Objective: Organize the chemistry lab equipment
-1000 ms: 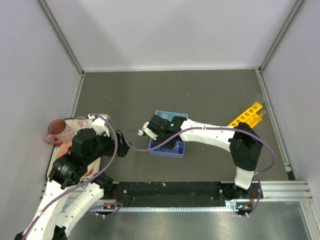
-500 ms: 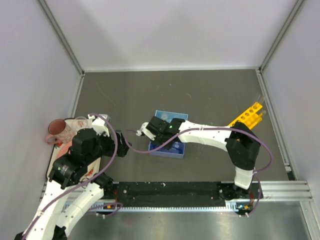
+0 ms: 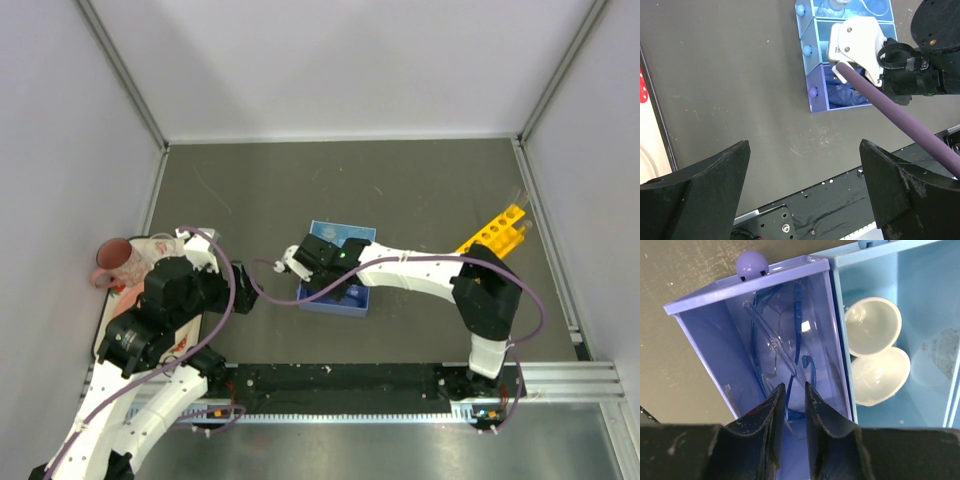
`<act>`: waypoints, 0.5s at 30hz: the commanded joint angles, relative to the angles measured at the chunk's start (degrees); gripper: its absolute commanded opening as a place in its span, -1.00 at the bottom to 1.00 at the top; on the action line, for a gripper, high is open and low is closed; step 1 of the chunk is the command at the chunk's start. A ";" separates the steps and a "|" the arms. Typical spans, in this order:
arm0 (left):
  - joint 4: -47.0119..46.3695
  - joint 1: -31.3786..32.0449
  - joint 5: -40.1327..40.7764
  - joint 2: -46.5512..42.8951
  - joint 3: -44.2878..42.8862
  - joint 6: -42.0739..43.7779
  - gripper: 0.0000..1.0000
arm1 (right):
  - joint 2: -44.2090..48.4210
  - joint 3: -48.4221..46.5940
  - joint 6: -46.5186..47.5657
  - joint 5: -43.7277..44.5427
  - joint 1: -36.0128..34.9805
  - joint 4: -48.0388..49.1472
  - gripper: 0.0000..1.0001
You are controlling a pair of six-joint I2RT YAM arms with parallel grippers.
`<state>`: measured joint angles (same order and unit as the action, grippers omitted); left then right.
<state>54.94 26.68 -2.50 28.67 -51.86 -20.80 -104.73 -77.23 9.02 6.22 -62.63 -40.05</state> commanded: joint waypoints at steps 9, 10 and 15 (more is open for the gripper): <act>-1.94 0.13 -0.22 1.83 -3.16 0.49 0.93 | 13.93 -0.11 -1.46 3.09 -1.18 0.24 -0.45; -1.85 0.13 -0.14 2.09 -3.34 0.49 0.93 | 15.76 -0.03 -1.54 3.53 -1.09 0.15 -0.43; -1.59 0.13 0.83 3.50 -5.01 0.84 0.95 | 22.54 1.20 -2.77 5.64 -1.09 -0.11 -0.09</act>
<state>54.92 26.68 -2.48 30.92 -53.82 -20.80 -88.84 -76.79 7.75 9.45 -62.96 -40.29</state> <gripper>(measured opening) 0.966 0.417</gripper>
